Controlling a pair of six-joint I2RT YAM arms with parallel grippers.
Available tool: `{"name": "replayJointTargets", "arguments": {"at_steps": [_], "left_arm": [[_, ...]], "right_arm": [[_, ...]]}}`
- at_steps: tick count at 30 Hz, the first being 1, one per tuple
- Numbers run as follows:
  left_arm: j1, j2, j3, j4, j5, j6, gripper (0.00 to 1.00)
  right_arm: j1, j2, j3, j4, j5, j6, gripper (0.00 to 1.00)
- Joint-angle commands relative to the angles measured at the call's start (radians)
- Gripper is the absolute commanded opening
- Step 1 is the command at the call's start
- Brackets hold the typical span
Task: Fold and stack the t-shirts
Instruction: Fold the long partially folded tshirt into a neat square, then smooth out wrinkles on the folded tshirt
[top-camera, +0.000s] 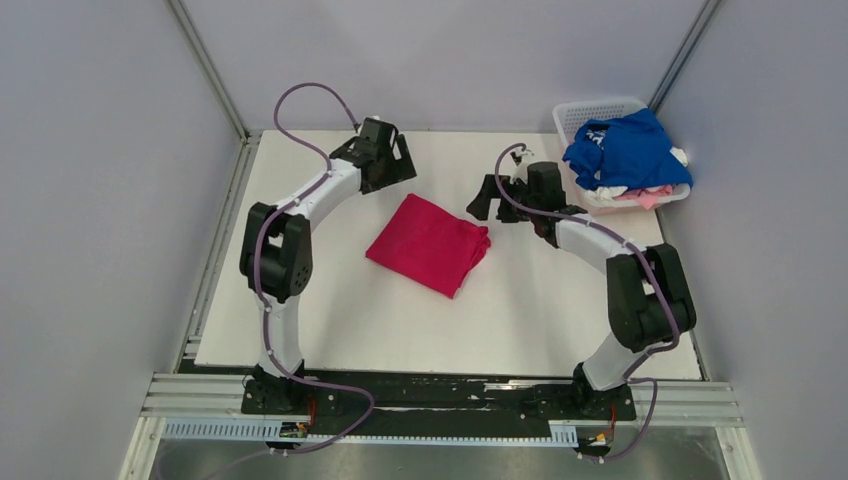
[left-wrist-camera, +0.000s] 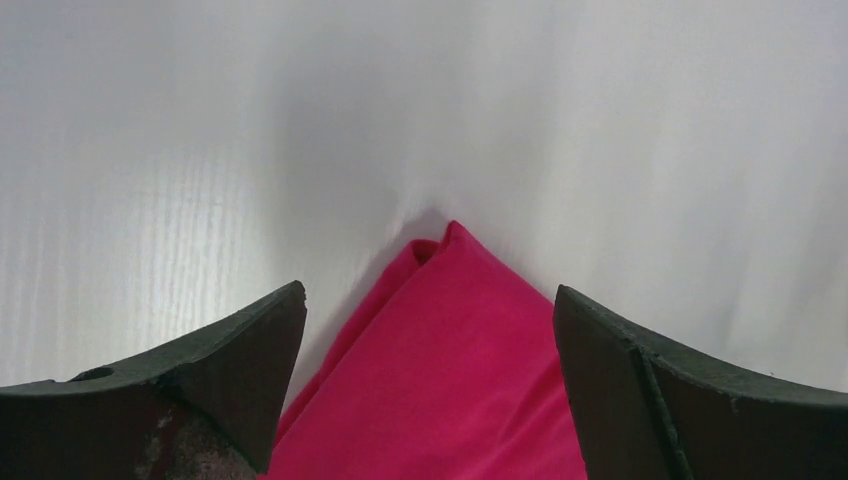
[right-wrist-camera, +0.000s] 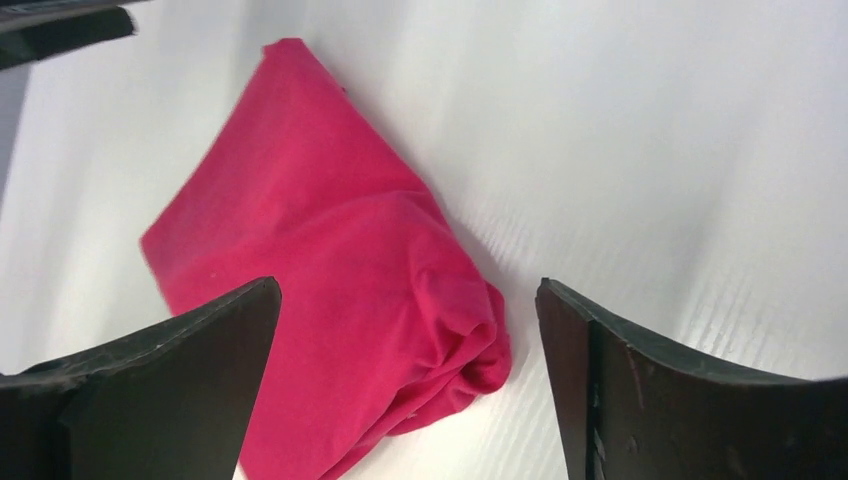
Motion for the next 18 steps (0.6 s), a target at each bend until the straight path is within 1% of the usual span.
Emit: {"name": "replayJointTargets", "arguments": {"at_steps": [1, 2, 4, 5, 7, 10, 13, 16, 18], "left_arm": [[-0.007, -0.112, -0.05, 0.078, 0.197, 0.041, 1.0], [-0.008, -0.118, -0.068, 0.091, 0.273, 0.041, 1.0], [-0.012, -0.125, -0.123, 0.141, 0.361, 0.034, 1.0], [-0.013, -0.117, -0.147, 0.171, 0.392, 0.024, 1.0], [-0.015, -0.083, -0.146, 0.188, 0.419, 0.011, 1.0], [-0.015, -0.017, -0.11, 0.206, 0.462, -0.003, 1.0], [-0.014, 0.082, -0.051, 0.222, 0.499, -0.028, 1.0], [-0.012, 0.161, 0.032, 0.152, 0.486, -0.033, 1.0], [-0.011, 0.192, 0.039, 0.118, 0.447, -0.029, 1.0]], "right_arm": [[0.019, -0.147, -0.025, -0.007, -0.073, 0.073, 1.0], [0.027, -0.172, -0.049, 0.016, -0.12, 0.09, 1.0], [0.043, -0.204, -0.1, 0.1, -0.233, 0.155, 1.0], [0.047, -0.211, -0.118, 0.151, -0.28, 0.186, 1.0], [0.047, -0.194, -0.138, 0.238, -0.331, 0.245, 1.0], [0.047, -0.125, -0.115, 0.266, -0.334, 0.294, 1.0], [0.047, -0.03, -0.099, 0.307, -0.312, 0.333, 1.0], [0.045, 0.049, -0.062, 0.282, -0.265, 0.343, 1.0], [0.041, 0.09, -0.046, 0.237, -0.211, 0.34, 1.0]]}}
